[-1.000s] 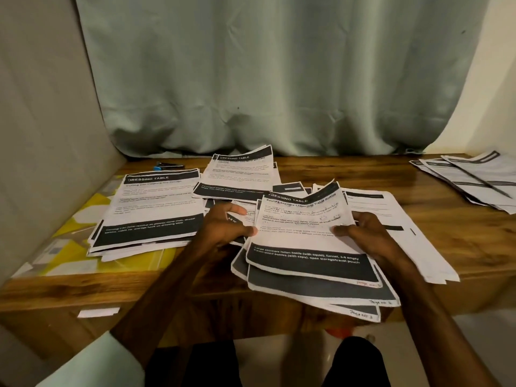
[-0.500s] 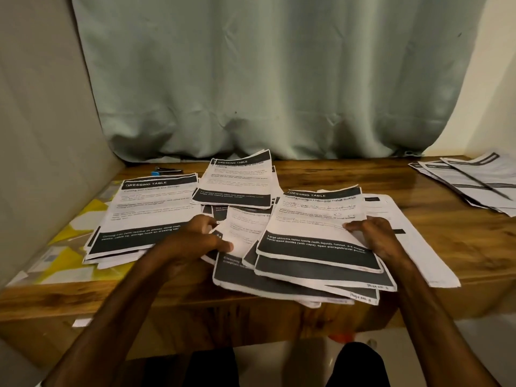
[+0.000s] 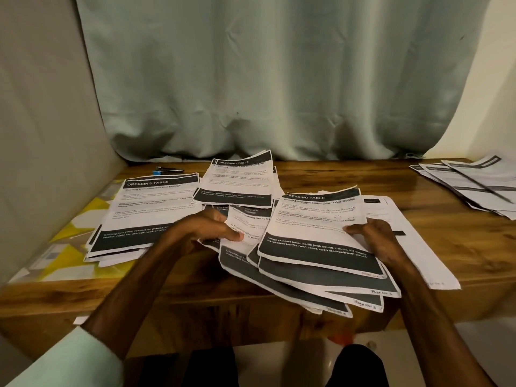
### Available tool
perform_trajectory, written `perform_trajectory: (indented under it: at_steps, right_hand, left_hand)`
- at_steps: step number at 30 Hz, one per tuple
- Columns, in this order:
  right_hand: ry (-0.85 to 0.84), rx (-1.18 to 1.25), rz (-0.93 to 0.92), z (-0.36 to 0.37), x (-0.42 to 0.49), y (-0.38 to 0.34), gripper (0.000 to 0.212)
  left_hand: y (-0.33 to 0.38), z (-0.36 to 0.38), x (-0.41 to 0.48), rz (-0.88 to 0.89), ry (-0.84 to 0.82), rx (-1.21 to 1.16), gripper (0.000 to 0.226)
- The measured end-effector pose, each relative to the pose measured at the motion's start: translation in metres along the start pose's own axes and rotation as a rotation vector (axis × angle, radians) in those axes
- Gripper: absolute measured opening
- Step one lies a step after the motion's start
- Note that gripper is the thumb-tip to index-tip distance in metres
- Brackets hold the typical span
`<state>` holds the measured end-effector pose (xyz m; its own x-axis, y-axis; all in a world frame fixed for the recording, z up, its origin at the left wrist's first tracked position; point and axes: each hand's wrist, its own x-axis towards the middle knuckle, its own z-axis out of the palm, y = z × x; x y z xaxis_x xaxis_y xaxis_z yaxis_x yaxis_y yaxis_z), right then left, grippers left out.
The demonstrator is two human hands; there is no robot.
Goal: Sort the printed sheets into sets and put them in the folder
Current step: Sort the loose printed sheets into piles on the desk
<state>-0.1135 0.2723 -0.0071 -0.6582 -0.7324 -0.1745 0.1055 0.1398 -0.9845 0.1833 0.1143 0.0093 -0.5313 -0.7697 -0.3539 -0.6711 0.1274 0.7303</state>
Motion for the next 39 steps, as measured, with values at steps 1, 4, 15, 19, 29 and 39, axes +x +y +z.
perform_trajectory:
  at_steps: [1, 4, 15, 19, 29, 39]
  right_hand:
    - [-0.002, -0.001, -0.002, -0.001, 0.002, 0.001, 0.037]
    - [0.001, -0.026, -0.022, -0.001, 0.007, 0.004, 0.036]
    - [-0.024, -0.012, -0.13, -0.002, 0.015, 0.001, 0.031]
    - [-0.036, 0.024, -0.268, 0.014, 0.012, 0.005, 0.028]
    - [-0.072, -0.243, -0.4, 0.069, 0.024, 0.036, 0.029]
    - [-0.005, -0.251, -0.508, 0.075, 0.022, 0.019, 0.036]
  left_hand:
    - [0.001, -0.002, -0.004, 0.016, -0.008, 0.029, 0.024]
    - [-0.004, -0.016, -0.023, 0.042, -0.051, 0.032, 0.025]
    - [0.013, -0.05, -0.048, 0.098, 0.045, -0.051, 0.02]
    - [0.016, -0.035, -0.033, 0.053, 0.107, -0.289, 0.017]
    - [0.007, 0.004, -0.012, 0.046, 0.088, -0.474, 0.034]
    - [0.009, -0.001, -0.012, 0.323, 0.193, -0.459, 0.033]
